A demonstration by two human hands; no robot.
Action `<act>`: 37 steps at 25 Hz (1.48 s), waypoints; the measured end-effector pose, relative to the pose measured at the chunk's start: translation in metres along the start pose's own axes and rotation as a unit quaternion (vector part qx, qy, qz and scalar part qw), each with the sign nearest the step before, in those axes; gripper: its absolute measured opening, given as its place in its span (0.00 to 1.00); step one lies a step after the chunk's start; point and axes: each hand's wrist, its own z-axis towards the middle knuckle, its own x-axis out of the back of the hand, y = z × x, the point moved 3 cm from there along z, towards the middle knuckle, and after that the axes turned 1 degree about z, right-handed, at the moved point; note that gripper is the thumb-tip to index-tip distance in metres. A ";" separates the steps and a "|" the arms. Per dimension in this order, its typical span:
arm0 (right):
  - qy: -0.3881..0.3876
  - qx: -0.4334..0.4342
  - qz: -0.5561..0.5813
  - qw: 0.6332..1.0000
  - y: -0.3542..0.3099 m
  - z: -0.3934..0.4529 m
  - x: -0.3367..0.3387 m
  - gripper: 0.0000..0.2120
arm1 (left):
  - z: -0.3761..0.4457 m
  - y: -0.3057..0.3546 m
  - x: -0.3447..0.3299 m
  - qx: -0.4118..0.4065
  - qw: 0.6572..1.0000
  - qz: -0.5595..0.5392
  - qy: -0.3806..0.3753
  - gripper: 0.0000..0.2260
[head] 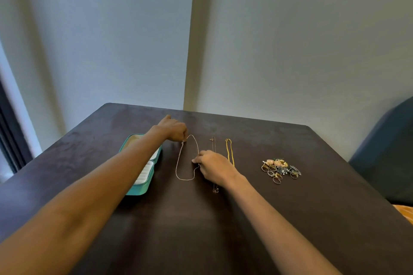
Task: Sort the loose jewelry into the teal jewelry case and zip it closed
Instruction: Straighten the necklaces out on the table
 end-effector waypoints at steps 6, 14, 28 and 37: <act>0.009 0.015 -0.003 1.000 0.003 -0.008 0.005 0.18 | 0.023 0.007 0.000 0.037 0.999 0.037 0.014 0.13; 0.038 0.031 0.010 0.999 0.006 -0.006 0.005 0.17 | 0.054 0.011 -0.013 0.034 0.999 -0.026 -0.006 0.18; 0.186 0.069 -0.017 0.980 -0.028 -0.008 -0.001 0.11 | 0.056 -0.005 -0.026 0.038 0.986 -0.159 -0.011 0.21; -0.040 0.057 0.036 0.997 -0.046 -0.032 -0.020 0.29 | 0.043 -0.003 -0.035 0.024 0.987 -0.155 -0.028 0.18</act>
